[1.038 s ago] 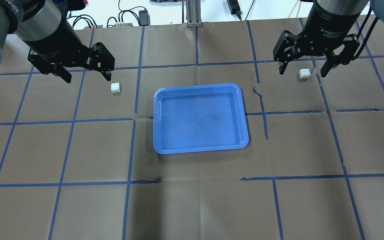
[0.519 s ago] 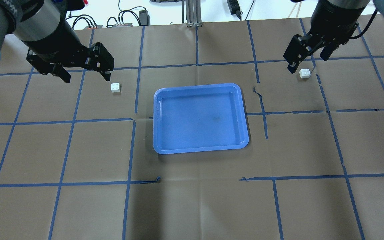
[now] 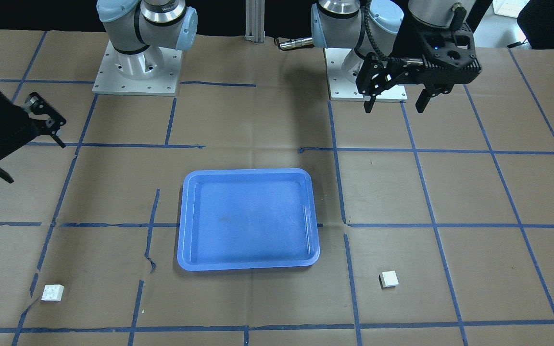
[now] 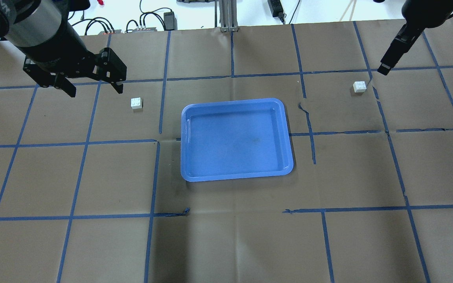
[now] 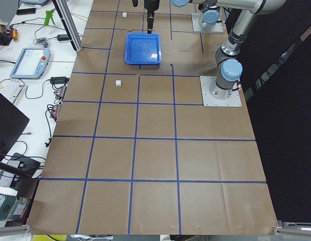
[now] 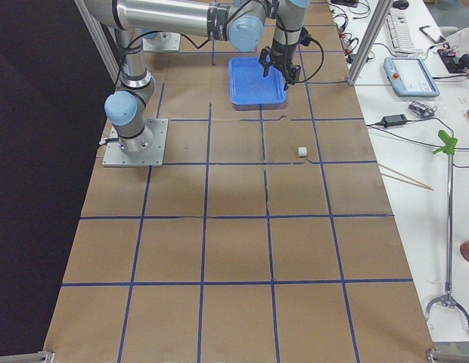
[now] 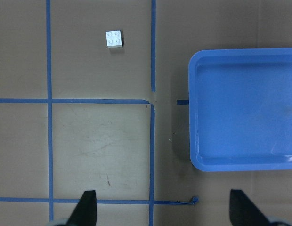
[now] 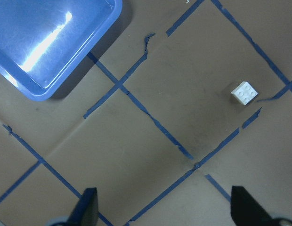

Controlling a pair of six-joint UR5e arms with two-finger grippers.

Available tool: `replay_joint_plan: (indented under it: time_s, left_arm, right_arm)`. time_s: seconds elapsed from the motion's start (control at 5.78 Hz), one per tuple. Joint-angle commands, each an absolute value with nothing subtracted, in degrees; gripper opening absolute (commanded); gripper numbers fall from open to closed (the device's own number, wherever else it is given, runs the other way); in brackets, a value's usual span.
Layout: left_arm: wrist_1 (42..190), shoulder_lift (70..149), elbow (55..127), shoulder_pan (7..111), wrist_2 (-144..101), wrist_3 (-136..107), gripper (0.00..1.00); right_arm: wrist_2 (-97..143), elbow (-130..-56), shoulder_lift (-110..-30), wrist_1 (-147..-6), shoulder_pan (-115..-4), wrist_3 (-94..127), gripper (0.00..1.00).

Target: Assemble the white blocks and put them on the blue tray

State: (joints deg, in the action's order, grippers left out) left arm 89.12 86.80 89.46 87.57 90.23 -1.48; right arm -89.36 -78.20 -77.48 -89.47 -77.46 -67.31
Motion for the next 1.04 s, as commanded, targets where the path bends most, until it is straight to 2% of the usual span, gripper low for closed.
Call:
replay_joint_plan:
  time_s: [0.0, 0.35, 0.87]
  left_arm:
    - [88.34, 91.29, 89.12, 84.12, 90.17, 0.42, 0.99]
    - [81.36, 101.9, 88.07, 80.71, 89.57, 0.79, 0.99]
    - [67.35, 116.76, 88.07, 79.98, 89.47, 1.23, 0.99]
  right_arm:
    - [-89.21, -70.01, -69.22, -91.14, -75.16, -87.19, 0.99]
    - [-86.68, -58.59, -58.94, -91.06, -71.65, -104.6, 0.99]
    - [-70.38, -58.09, -51.09, -90.1, -66.55, -110.38, 1.0]
